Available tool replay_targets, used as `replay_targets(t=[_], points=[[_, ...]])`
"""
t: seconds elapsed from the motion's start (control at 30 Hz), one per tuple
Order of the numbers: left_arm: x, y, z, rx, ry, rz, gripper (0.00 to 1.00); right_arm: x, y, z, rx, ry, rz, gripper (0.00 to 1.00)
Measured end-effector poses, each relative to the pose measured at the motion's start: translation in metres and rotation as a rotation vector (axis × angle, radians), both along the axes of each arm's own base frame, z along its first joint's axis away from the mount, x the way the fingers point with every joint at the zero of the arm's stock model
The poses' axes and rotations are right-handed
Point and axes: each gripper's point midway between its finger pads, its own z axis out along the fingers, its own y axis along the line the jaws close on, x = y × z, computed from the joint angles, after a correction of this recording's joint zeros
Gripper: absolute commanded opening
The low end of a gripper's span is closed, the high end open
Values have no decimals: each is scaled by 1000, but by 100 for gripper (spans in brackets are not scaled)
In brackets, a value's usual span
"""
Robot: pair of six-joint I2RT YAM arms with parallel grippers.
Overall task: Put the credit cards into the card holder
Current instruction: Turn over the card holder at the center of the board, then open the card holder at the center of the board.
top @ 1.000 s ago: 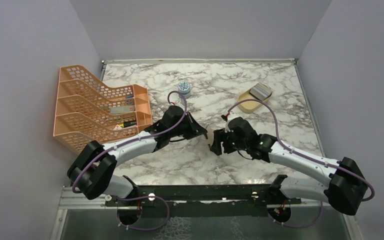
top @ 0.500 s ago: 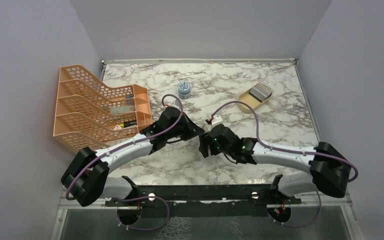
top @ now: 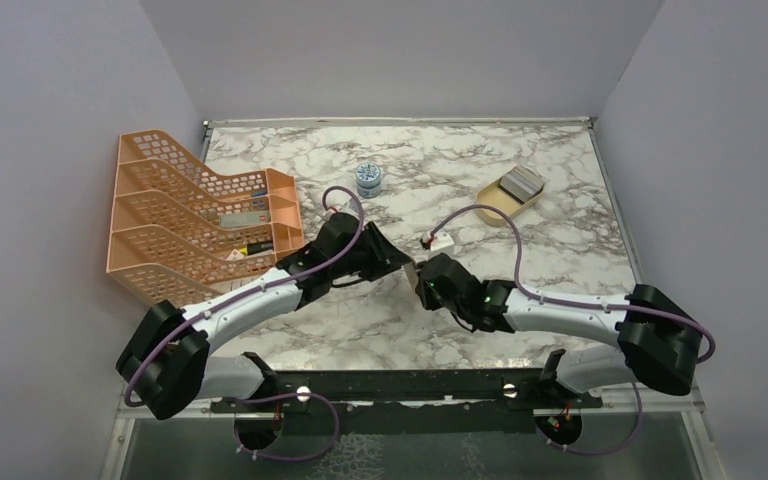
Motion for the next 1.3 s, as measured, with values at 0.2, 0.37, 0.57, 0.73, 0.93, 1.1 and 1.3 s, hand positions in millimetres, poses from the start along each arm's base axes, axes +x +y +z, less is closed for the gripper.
replay_targets(t=[0.2,0.37,0.57,0.73,0.93,1.1,1.3], points=[[7,3,28,91,-156,-73,51,-16,1,-4,54,59,40,13],[2,17,37,180,-260,-126,51,-40,22,-4,159,186,127,14],[-6,34,23,277,-298,-171,51,-48,27,-13,239,348,143,27],[-13,41,1,339,-270,-215,50,-45,13,-28,188,422,96,51],[-20,34,-27,332,-220,-266,39,-30,2,2,104,362,55,46],[-26,31,-57,323,-140,-274,31,-21,1,20,85,347,12,42],[-21,26,-59,269,-126,-232,29,-23,3,5,59,403,-34,40]])
